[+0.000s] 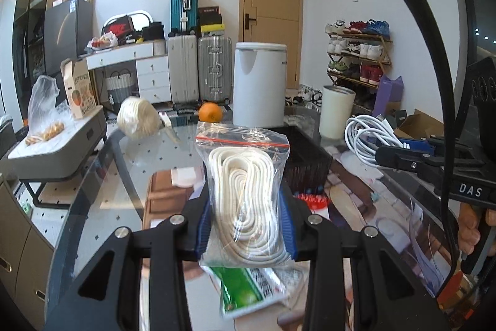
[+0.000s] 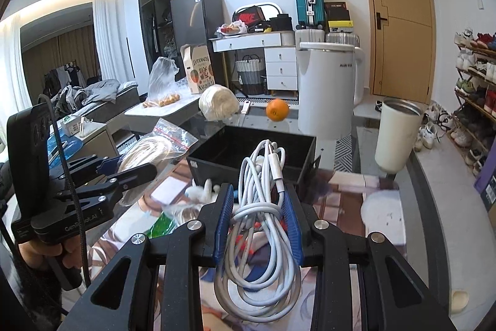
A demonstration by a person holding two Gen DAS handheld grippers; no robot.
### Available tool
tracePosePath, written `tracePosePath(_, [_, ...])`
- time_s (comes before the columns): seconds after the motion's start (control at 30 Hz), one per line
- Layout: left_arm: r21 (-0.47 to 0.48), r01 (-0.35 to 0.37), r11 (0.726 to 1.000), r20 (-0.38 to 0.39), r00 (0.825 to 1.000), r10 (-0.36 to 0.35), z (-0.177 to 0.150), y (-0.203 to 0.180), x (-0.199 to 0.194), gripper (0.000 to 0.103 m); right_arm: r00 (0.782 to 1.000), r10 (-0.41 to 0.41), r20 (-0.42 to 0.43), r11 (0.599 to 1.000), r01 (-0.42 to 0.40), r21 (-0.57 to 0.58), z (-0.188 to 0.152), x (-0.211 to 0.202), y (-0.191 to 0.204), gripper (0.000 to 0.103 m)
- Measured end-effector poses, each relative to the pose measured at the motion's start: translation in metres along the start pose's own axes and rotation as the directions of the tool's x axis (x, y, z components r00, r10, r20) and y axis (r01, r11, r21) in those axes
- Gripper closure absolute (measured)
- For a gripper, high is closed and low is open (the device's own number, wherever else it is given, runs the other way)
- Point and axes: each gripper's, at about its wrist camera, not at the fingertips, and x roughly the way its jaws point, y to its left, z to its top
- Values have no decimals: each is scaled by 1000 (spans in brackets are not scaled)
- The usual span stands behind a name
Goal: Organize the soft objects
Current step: 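Carry the cable coil and the rope bag over the open black box with both grippers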
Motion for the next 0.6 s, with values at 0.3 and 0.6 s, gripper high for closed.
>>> tracePosePath(0.3, [16, -15, 1000, 24, 1000, 15, 20, 2, 17, 67, 1000, 8, 7, 1000, -8, -18, 18, 18, -5, 71])
tracePosePath(0.6, [34, -18, 999, 30, 999, 17, 34, 6, 33, 67, 1000, 27, 3, 999, -26, -35, 32, 41, -6, 71])
